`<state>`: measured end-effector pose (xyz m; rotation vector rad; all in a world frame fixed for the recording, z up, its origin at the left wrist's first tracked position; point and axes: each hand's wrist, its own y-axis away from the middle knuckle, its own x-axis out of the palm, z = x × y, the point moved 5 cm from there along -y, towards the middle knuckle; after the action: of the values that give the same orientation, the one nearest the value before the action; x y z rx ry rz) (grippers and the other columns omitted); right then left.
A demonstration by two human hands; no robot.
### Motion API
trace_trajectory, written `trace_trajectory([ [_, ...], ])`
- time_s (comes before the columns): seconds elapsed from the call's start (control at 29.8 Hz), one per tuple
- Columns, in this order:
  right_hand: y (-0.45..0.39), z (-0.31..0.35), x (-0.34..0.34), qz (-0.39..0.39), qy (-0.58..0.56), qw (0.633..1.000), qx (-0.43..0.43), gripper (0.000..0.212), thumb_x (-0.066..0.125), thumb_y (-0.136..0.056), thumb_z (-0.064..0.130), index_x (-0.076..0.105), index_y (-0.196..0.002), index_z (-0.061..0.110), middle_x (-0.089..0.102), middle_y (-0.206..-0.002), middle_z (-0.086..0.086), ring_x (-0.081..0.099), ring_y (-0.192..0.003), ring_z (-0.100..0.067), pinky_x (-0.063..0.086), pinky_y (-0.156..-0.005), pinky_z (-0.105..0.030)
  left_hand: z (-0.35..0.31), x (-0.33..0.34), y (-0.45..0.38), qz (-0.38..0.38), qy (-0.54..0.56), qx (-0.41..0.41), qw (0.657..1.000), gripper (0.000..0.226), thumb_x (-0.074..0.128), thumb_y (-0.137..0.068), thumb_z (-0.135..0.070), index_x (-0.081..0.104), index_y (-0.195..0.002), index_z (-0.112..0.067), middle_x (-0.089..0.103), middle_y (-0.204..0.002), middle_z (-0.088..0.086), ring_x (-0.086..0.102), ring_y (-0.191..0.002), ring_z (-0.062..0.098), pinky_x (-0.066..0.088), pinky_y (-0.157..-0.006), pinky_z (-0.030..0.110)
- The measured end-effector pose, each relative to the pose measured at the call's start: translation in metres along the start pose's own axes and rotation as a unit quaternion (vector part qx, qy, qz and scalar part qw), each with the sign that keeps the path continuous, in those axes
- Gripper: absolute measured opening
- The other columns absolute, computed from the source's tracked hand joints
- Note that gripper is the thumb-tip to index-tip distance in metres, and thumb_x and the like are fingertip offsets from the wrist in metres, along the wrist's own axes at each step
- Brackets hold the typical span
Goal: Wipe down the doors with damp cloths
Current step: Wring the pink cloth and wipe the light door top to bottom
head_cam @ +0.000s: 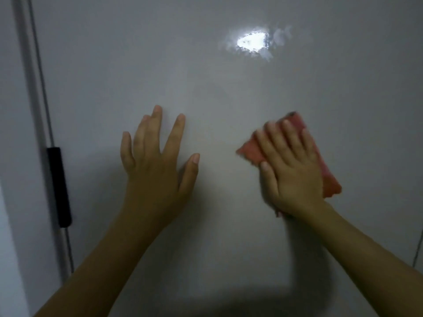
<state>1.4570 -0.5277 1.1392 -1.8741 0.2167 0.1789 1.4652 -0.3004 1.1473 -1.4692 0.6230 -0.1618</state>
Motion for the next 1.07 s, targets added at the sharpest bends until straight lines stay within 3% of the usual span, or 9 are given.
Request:
trace_trajectory([
  [0.13, -0.034, 0.025, 0.002, -0.092, -0.003, 0.964, 0.25, 0.056, 0.021, -0.099, 0.033, 0.014, -0.151, 0.014, 0.014, -0.158, -0.008, 0.009, -0.146, -0.028, 0.004, -0.118, -0.045, 0.035, 0.0, 0.009, -0.002, -0.011, -0.033, 0.999, 0.064, 0.032, -0.092, -0.047, 0.037, -0.145, -0.012, 0.023, -0.151, 0.027, 0.022, -0.139, 0.045, 0.013, -0.11, 0.059],
  [0.2, -0.041, 0.06, 0.01, -0.083, -0.007, 0.978, 0.193, 0.056, 0.02, -0.098, 0.035, 0.015, -0.151, 0.015, 0.013, -0.157, -0.006, 0.009, -0.146, -0.028, 0.004, -0.118, -0.046, 0.045, 0.003, 0.01, -0.008, -0.016, -0.036, 0.999, 0.063, 0.033, -0.091, -0.047, 0.037, -0.146, -0.015, 0.023, -0.152, 0.027, 0.022, -0.139, 0.046, 0.013, -0.11, 0.06],
  [0.34, -0.011, 0.1, 0.022, 0.0, -0.001, 0.998, -0.061, 0.053, 0.028, -0.098, 0.033, 0.024, -0.149, 0.018, 0.019, -0.156, -0.004, 0.013, -0.146, -0.026, 0.009, -0.118, -0.046, 0.048, 0.003, 0.009, -0.022, -0.02, -0.01, 1.0, 0.061, 0.036, -0.092, -0.044, 0.039, -0.144, -0.013, 0.027, -0.15, 0.026, 0.027, -0.138, 0.045, 0.023, -0.107, 0.059],
  [0.4, -0.004, 0.09, 0.017, 0.014, 0.011, 0.995, -0.094, 0.052, 0.031, -0.097, 0.032, 0.027, -0.147, 0.018, 0.022, -0.154, -0.003, 0.016, -0.145, -0.025, 0.011, -0.118, -0.045, 0.054, -0.001, 0.01, -0.026, 0.002, -0.001, 1.0, 0.06, 0.037, -0.092, -0.042, 0.041, -0.144, -0.012, 0.03, -0.149, 0.025, 0.029, -0.137, 0.043, 0.023, -0.108, 0.058],
  [0.6, -0.048, 0.093, 0.014, -0.088, 0.0, 0.966, 0.245, 0.057, 0.024, -0.097, 0.033, 0.017, -0.15, 0.012, 0.017, -0.157, -0.009, 0.011, -0.146, -0.028, 0.006, -0.118, -0.046, 0.091, -0.01, 0.023, -0.029, 0.025, -0.024, 0.999, 0.061, 0.036, -0.092, -0.042, 0.04, -0.143, -0.009, 0.027, -0.149, 0.028, 0.025, -0.138, 0.042, 0.016, -0.11, 0.057],
  [0.67, -0.048, 0.136, 0.026, -0.067, -0.012, 0.984, 0.162, 0.059, 0.028, -0.096, 0.033, 0.015, -0.15, 0.015, 0.011, -0.157, -0.005, 0.008, -0.146, -0.026, 0.001, -0.118, -0.045, 0.096, -0.01, 0.025, -0.024, 0.03, -0.023, 0.999, 0.061, 0.036, -0.092, -0.041, 0.04, -0.143, -0.008, 0.027, -0.149, 0.028, 0.025, -0.138, 0.043, 0.02, -0.11, 0.057],
  [0.77, -0.014, 0.176, 0.039, 0.015, -0.01, 0.996, -0.092, 0.057, 0.036, -0.096, 0.032, 0.021, -0.149, 0.019, 0.012, -0.157, -0.002, 0.009, -0.146, -0.026, 0.003, -0.118, -0.045, 0.098, -0.012, 0.029, -0.02, 0.039, -0.012, 0.999, 0.059, 0.037, -0.092, -0.039, 0.041, -0.142, -0.006, 0.029, -0.149, 0.027, 0.027, -0.138, 0.043, 0.022, -0.11, 0.058],
  [0.84, -0.008, 0.167, 0.036, 0.026, 0.002, 0.989, -0.144, 0.055, 0.037, -0.096, 0.032, 0.024, -0.148, 0.019, 0.016, -0.156, -0.002, 0.012, -0.146, -0.024, 0.006, -0.118, -0.044, 0.102, -0.017, 0.032, -0.02, 0.043, -0.008, 0.999, 0.059, 0.036, -0.092, -0.037, 0.041, -0.141, -0.005, 0.03, -0.149, 0.025, 0.028, -0.139, 0.04, 0.018, -0.112, 0.057],
  [1.07, -0.072, 0.167, 0.024, -0.071, -0.006, 0.991, 0.117, 0.055, 0.027, -0.098, 0.034, 0.018, -0.15, 0.017, 0.011, -0.156, -0.001, 0.011, -0.146, -0.026, 0.007, -0.118, -0.045, 0.139, -0.025, 0.057, -0.044, 0.01, -0.015, 0.999, 0.06, 0.04, -0.09, -0.037, 0.045, -0.139, -0.003, 0.026, -0.15, 0.026, 0.02, -0.141, 0.038, 0.012, -0.113, 0.055],
])
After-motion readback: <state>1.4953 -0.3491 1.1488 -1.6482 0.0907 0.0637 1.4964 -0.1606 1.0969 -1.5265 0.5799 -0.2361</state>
